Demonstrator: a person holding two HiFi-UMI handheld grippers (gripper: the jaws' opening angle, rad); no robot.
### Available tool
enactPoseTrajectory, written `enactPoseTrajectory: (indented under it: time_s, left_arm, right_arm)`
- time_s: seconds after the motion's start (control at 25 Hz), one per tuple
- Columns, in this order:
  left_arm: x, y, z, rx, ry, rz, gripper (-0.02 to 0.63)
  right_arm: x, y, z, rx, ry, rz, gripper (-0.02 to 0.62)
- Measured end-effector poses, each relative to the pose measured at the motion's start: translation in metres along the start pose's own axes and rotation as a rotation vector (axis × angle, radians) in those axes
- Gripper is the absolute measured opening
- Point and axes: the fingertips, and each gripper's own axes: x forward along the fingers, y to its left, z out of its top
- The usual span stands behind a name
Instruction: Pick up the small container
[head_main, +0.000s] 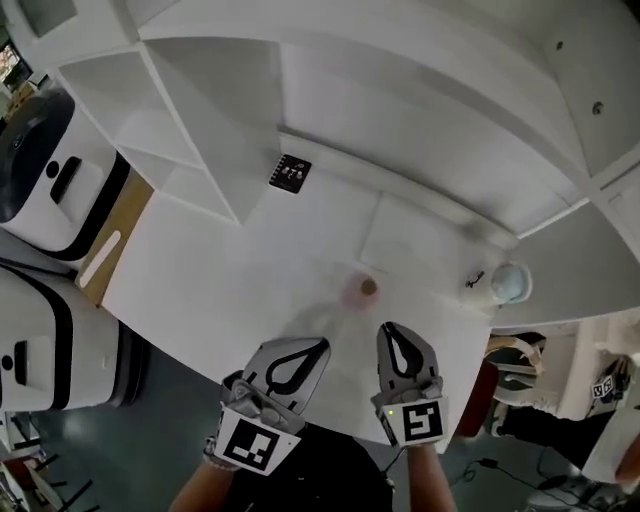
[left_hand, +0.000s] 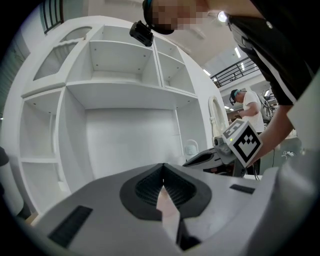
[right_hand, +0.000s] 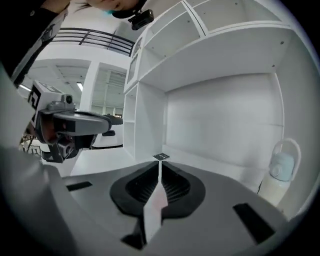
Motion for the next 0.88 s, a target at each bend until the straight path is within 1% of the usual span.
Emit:
enactPoseTrajectory:
  time_s: [0.04,0.32,0.44,0.56,0.68,0.76,0.88]
  left_arm:
    - [0.0,0.002,-0.001,-0.001,0.0,0.0,0.002]
    - [0.004,0.017,-0.013,0.001,0.009,0.013,0.002]
    - [0.005,0.019,-0.016,0.002,0.014,0.016,0.002]
    - [0.005,0.021,-0.019,0.001,0.021,0.022,0.002]
    - [0.004,0.022,-0.023,0.001,0.027,0.024,0.002]
    - [0.004,0.022,-0.025,-0.008,0.024,0.03,0.002]
    - [0.004,0.024,-0.026,-0.001,0.025,0.032,0.002]
  right_arm:
    - [0.005,-0.001,-0.004,0.0,0.011,0.002,0.005]
    - [0.037,-0.01,-0.035,-0.011,0.08,0.002,0.069]
    - [0.049,-0.015,-0.05,-0.016,0.115,0.007,0.103]
    - [0.061,-0.016,-0.063,-0.02,0.144,0.024,0.152]
    - [0.072,-0.017,-0.073,-0.01,0.156,0.026,0.164]
    - [0.078,-0.018,-0.08,0.006,0.17,0.021,0.164]
    - [0.088,-0.019,-0.09,0.027,0.183,0.018,0.164]
